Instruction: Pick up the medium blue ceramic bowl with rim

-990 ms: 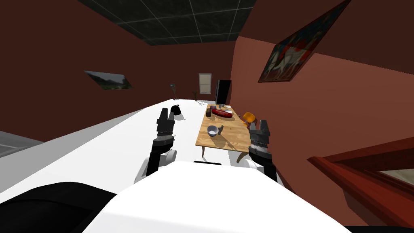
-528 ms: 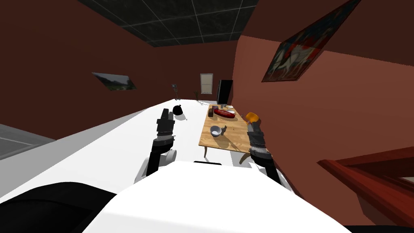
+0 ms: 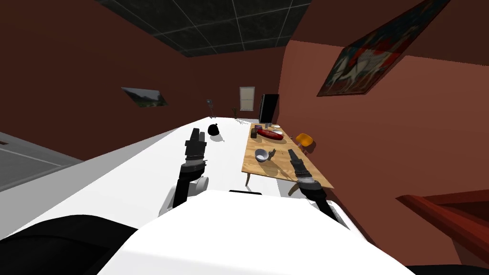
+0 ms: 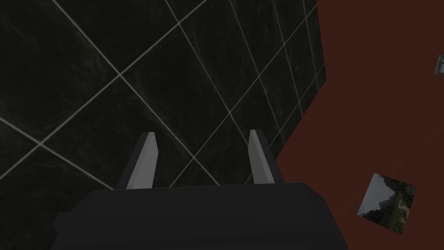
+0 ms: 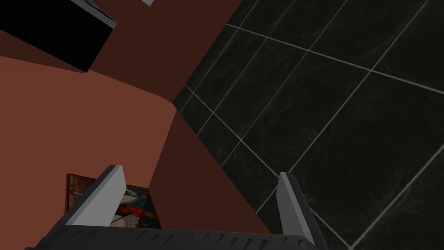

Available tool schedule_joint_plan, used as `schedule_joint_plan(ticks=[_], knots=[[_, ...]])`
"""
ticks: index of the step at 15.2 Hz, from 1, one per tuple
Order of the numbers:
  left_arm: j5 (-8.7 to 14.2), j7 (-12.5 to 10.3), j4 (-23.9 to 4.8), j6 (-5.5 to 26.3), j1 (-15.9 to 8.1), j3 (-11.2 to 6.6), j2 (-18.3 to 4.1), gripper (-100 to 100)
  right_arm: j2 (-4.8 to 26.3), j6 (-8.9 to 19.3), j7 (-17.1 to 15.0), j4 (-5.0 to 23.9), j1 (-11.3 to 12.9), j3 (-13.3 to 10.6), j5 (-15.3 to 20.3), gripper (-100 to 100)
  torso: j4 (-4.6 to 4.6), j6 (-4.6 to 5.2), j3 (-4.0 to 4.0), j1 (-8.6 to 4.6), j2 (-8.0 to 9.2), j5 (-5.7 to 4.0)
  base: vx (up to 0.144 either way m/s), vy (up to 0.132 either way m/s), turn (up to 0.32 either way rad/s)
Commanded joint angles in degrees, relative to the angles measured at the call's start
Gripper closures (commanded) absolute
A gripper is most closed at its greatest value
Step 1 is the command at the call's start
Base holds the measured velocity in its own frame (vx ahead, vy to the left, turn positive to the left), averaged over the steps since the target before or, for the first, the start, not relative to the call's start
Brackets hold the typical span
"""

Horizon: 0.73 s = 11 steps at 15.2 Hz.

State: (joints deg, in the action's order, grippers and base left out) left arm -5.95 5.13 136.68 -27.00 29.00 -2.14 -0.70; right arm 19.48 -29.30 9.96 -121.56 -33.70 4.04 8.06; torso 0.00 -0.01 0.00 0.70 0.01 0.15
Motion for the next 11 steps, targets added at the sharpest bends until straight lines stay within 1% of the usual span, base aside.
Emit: schedule_joint_plan(ticks=[1, 2, 3, 4, 5, 6, 7, 8, 9, 10, 11], knots=[[0.0, 0.0, 0.0, 0.0, 0.0, 0.00, 0.0, 0, 2.1, 0.5, 0.1, 1.0, -0.3, 0.1, 1.6, -100, 0.00, 0.00, 0.00, 0.00, 0.00, 0.00, -0.001, 0.160, 0.051], [0.0, 0.0, 0.0, 0.0, 0.0, 0.00, 0.0, 0, 4.0, 1.0, 0.3, 2.2, -0.9, 0.2, 3.7, -100, 0.00, 0.00, 0.01, -0.01, 0.01, 0.00, -0.011, 0.182, 0.089], [0.0, 0.0, 0.0, 0.0, 0.0, 0.00, 0.0, 0, 4.5, 1.0, 0.3, 2.2, -0.9, 0.2, 3.7, -100, 0.00, -0.01, 0.02, 0.05, 0.03, 0.00, -0.011, 0.172, 0.062], [0.0, 0.0, 0.0, 0.0, 0.0, 0.00, 0.0, 0, 6.2, 1.6, 0.4, 3.3, -1.6, 0.2, 5.7, -100, 0.01, 0.00, 0.03, 0.04, 0.04, 0.02, 0.006, 0.180, 0.086], [0.0, 0.0, 0.0, 0.0, 0.0, 0.00, 0.0, 0, 6.9, 1.6, 0.4, 3.3, -1.6, 0.2, 5.8, -100, 0.01, 0.00, 0.01, 0.06, 0.02, 0.01, 0.010, 0.168, 0.058], [0.0, 0.0, 0.0, 0.0, 0.0, 0.00, 0.0, 0, 8.4, 2.1, 0.6, 4.6, -2.2, 0.2, 7.8, -100, 0.00, 0.00, 0.00, 0.04, 0.00, 0.02, 0.014, 0.169, 0.086], [0.0, 0.0, 0.0, 0.0, 0.0, 0.00, 0.0, 0, 9.3, 2.1, 0.6, 4.6, -2.2, 0.2, 8.0, -100, 0.00, -0.01, -0.01, 0.04, -0.02, 0.01, 0.010, 0.156, 0.072], [0.0, 0.0, 0.0, 0.0, 0.0, 0.00, 0.0, 0, 10.8, 2.7, 0.8, 5.8, -2.9, 0.2, 10.0, -100, 0.00, 0.00, -0.01, 0.00, -0.01, 0.01, 0.009, 0.191, 0.098], [0.0, 0.0, 0.0, 0.0, 0.0, 0.00, 0.0, 0, 11.7, 2.7, 0.8, 5.8, -2.9, 0.2, 10.2, -100, 0.00, -0.01, -0.01, 0.07, -0.02, 0.01, 0.005, 0.188, 0.070], [0.0, 0.0, 0.0, 0.0, 0.0, 0.00, 0.0, 0, 13.3, 3.3, 1.0, 7.1, -3.6, 0.1, 12.1, -100, 0.00, 0.00, 0.00, 0.08, -0.01, 0.03, 0.012, 0.185, 0.087], [0.0, 0.0, 0.0, 0.0, 0.0, 0.00, 0.0, 0, 14.2, 3.3, 1.0, 7.1, -3.6, 0.1, 12.5, -100, 0.00, 0.00, 0.00, 0.10, -0.01, 0.03, 0.007, 0.168, 0.066]])
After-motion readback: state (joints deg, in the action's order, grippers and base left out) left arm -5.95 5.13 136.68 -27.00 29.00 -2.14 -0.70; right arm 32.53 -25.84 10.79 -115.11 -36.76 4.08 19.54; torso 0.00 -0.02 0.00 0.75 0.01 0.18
